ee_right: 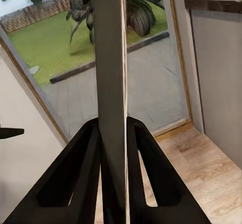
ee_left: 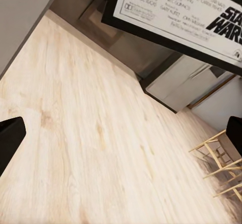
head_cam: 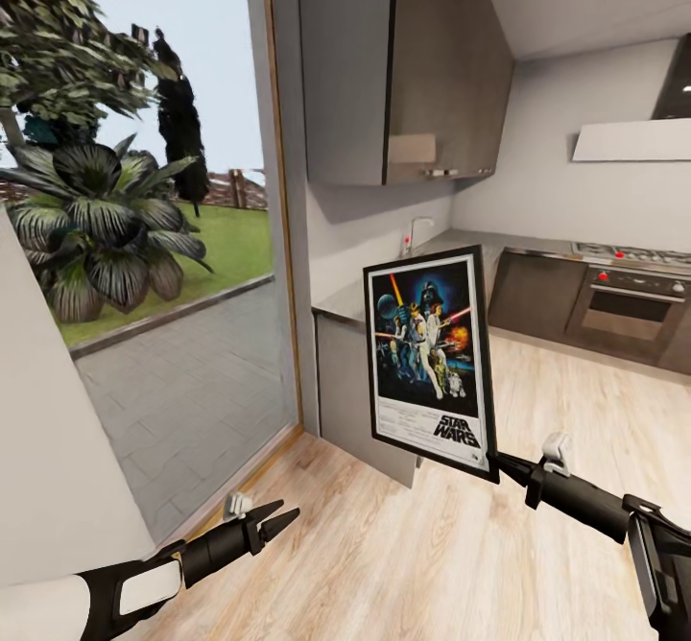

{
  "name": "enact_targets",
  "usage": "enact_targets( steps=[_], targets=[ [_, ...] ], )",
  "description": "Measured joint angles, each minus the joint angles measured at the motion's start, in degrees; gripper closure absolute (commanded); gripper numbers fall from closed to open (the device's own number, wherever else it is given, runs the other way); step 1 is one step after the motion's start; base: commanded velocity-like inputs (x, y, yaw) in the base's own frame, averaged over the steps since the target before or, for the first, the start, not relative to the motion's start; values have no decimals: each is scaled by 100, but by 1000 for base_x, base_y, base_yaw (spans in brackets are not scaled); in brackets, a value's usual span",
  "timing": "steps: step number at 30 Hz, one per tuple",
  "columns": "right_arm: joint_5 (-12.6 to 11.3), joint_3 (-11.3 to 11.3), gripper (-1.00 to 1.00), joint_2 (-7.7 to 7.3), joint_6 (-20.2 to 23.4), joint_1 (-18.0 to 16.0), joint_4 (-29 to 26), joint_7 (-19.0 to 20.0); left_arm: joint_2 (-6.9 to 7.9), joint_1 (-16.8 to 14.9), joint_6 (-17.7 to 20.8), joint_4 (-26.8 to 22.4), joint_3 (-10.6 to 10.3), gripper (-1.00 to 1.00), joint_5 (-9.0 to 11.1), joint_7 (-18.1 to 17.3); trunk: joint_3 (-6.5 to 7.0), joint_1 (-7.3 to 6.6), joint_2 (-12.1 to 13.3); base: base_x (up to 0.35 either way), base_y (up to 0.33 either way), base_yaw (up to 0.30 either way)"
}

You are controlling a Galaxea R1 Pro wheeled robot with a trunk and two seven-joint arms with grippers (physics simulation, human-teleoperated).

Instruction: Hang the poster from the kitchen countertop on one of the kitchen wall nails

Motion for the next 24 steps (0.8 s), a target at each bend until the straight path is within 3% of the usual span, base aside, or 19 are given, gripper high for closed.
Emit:
enact_targets(
  steps=[24],
  targets=[
    [-43,9,100,0,-118,3,-1,126,-8,0,9,0,-9,-100,1,36,432,-528,964,0,0,0]
  ],
)
